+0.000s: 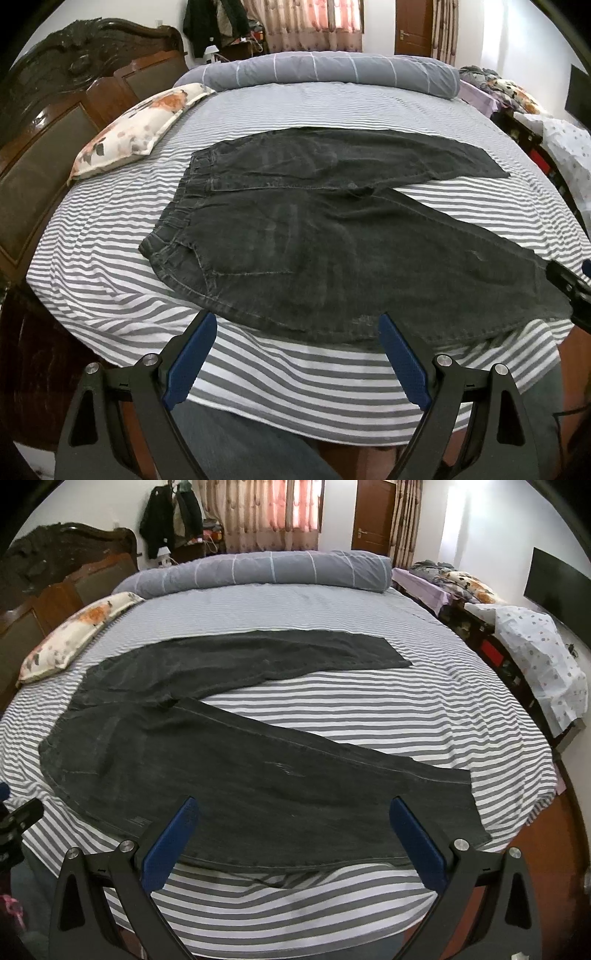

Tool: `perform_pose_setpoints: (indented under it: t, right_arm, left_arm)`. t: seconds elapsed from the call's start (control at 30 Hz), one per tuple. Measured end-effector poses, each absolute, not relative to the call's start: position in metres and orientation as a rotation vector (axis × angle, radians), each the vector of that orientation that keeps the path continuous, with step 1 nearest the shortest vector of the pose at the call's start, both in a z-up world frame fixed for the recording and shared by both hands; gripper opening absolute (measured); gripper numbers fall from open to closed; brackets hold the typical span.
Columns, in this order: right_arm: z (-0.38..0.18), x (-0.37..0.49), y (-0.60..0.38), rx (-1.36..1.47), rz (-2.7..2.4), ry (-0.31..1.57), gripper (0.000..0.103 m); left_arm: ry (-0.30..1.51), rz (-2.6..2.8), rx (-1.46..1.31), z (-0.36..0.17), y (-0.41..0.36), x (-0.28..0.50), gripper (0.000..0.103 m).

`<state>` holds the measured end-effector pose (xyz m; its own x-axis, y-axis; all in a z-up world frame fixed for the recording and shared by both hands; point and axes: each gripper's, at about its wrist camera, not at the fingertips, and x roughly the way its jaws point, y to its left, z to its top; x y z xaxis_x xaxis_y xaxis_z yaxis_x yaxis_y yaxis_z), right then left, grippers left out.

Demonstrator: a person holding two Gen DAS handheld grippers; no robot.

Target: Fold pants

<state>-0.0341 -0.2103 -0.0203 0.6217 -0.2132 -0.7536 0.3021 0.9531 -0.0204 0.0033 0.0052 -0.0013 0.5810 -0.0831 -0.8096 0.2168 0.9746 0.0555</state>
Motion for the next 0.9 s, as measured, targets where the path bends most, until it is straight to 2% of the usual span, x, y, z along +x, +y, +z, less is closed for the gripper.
perform_pose_setpoints:
  t: [0.2, 0.27, 0.33, 0.43, 0.5, 0.77, 0.9]
  right_arm:
    - [-0.018, -0.03, -0.214, 0.149, -0.275, 0.844, 0.103]
    - [-0.019, -0.027, -0.215, 0.143, -0.278, 0.846, 0.103]
    - [-0.021, -0.022, -0.215, 0.128, -0.283, 0.86, 0.103]
    - [-0.024, -0.008, -0.214, 0.112, -0.285, 0.877, 0.103]
    - [-0.027, 0.004, -0.212, 0.098, -0.286, 0.885, 0.103]
    - [-0.043, 0.077, -0.186, 0.031, -0.193, 0.915, 0.103]
    - [-0.049, 0.127, -0.181, 0.083, -0.108, 0.926, 0.103]
  left_arm:
    - [0.956, -0.143, 0.104, -0.006, 0.041, 0.047, 0.087]
    - [0.981, -0.144, 0.066, -0.011, 0.06, 0.074, 0.079]
    - [1.003, -0.137, 0.041, -0.015, 0.074, 0.097, 0.066]
    - [1.02, -0.144, -0.023, -0.023, 0.101, 0.14, 0.053]
    - [1.008, -0.169, -0.081, -0.027, 0.119, 0.168, 0.05]
    - [0.957, -0.28, -0.224, -0.047, 0.162, 0.263, 0.048]
    - [0.962, -0.296, -0.276, -0.061, 0.175, 0.318, 0.048]
